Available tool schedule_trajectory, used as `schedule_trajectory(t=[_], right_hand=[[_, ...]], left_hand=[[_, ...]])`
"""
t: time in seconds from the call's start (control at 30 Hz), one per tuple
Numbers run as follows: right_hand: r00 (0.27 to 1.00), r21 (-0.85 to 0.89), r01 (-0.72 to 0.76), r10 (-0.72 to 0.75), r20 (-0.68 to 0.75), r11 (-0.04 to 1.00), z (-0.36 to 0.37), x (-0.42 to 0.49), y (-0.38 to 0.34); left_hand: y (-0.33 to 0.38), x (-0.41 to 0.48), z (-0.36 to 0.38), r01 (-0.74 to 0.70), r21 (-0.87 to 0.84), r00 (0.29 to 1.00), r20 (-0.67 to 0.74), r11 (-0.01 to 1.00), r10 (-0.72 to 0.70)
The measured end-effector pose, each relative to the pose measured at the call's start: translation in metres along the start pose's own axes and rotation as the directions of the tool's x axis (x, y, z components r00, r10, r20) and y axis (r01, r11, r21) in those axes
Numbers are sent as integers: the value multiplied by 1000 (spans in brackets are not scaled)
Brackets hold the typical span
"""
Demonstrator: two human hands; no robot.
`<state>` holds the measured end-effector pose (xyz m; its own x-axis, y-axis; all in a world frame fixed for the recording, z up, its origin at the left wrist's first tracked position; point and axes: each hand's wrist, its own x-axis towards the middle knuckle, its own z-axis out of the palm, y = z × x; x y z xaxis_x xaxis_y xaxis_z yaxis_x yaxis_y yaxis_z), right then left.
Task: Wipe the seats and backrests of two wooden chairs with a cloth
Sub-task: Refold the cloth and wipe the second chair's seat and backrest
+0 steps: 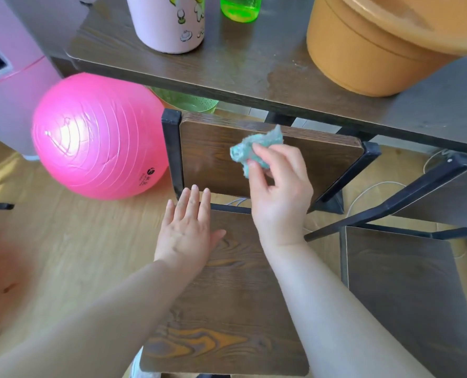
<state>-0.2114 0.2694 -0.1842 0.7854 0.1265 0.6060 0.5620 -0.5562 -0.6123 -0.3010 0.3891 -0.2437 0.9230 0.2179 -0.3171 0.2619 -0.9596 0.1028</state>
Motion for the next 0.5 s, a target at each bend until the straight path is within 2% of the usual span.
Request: schedule_trajectory(t=[0.17, 0.27, 0.5], right_hand=[[1000, -56, -12, 11, -14, 998, 23, 10, 0], [997, -73, -81, 82, 7, 994, 32, -7, 7], [954, -149, -214, 239, 181, 966, 59, -66, 49]], left_hand=[[-4, 1, -8, -10, 2, 1000, -19, 1000, 10], [-6, 3, -6, -21, 0, 1000, -17, 1000, 21], [-17, 6, 8, -32, -16, 999, -6, 999, 31]])
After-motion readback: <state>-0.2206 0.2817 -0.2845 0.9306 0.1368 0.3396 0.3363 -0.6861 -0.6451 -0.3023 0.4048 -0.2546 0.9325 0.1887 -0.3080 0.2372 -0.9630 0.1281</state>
